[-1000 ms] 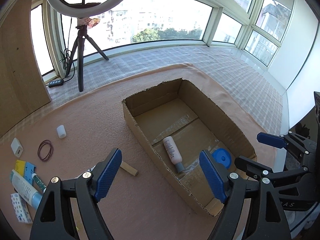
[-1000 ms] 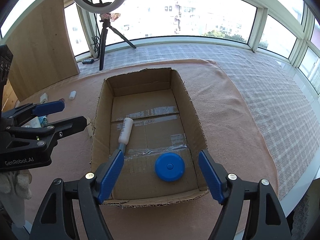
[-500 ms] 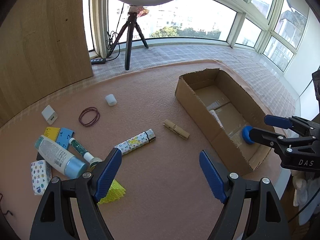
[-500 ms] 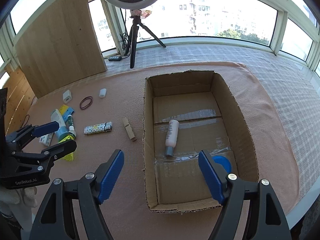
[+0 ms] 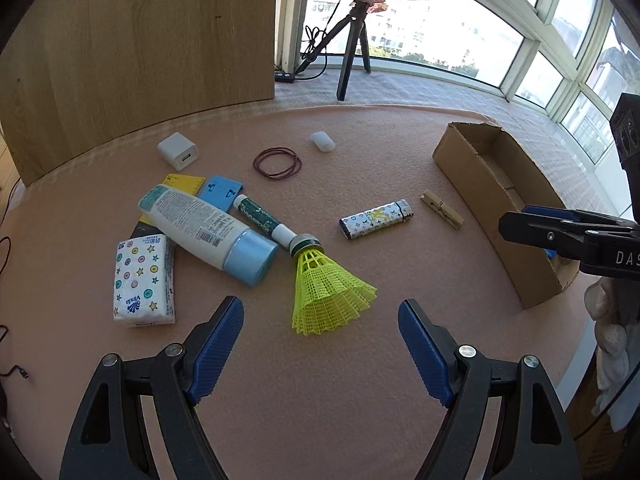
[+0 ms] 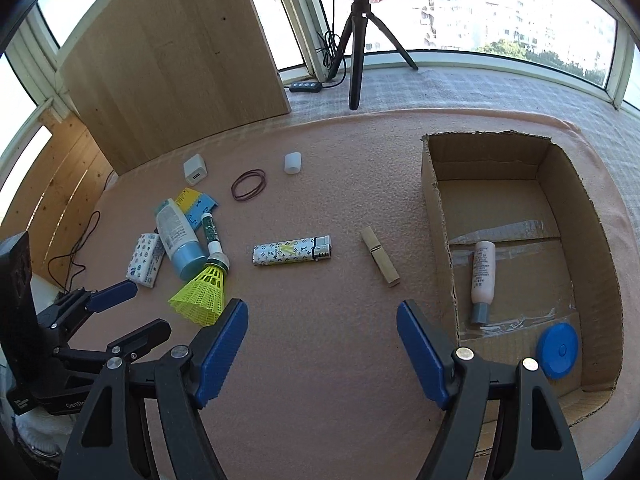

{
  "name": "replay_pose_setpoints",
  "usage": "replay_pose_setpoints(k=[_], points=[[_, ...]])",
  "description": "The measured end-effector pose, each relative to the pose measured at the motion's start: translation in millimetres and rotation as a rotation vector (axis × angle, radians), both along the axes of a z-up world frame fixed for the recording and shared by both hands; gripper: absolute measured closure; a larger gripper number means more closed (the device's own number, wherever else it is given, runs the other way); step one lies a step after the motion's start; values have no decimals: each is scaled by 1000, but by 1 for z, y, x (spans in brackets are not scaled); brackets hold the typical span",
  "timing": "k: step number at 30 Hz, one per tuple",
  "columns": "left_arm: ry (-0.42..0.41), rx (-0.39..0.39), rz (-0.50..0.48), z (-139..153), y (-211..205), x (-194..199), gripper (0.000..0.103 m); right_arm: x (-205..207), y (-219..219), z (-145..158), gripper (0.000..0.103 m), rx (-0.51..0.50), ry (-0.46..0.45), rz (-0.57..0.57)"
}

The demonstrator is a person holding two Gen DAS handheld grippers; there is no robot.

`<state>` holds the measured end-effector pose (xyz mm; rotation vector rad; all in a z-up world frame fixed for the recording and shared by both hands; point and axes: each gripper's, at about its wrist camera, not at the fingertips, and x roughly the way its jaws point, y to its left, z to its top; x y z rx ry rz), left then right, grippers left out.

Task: Organize objects
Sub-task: 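Move the right tool to the yellow shuttlecock and close on it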

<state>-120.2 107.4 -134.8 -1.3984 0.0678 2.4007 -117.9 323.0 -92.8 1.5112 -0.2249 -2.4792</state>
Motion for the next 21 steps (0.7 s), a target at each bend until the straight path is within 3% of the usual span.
replay_pose_setpoints(k=[11,17,21], points=[[-57,30,4,-30,-13,-12,27,-36,-69,-22,30,-48,-88,103],[-86,55,3,-43,-11,-22,38,-55,-92,-45,30,-90,-168,126],[-107,74,-4,-52,-8,-29,51,-64,-102,-58,30,-107,-211,126]])
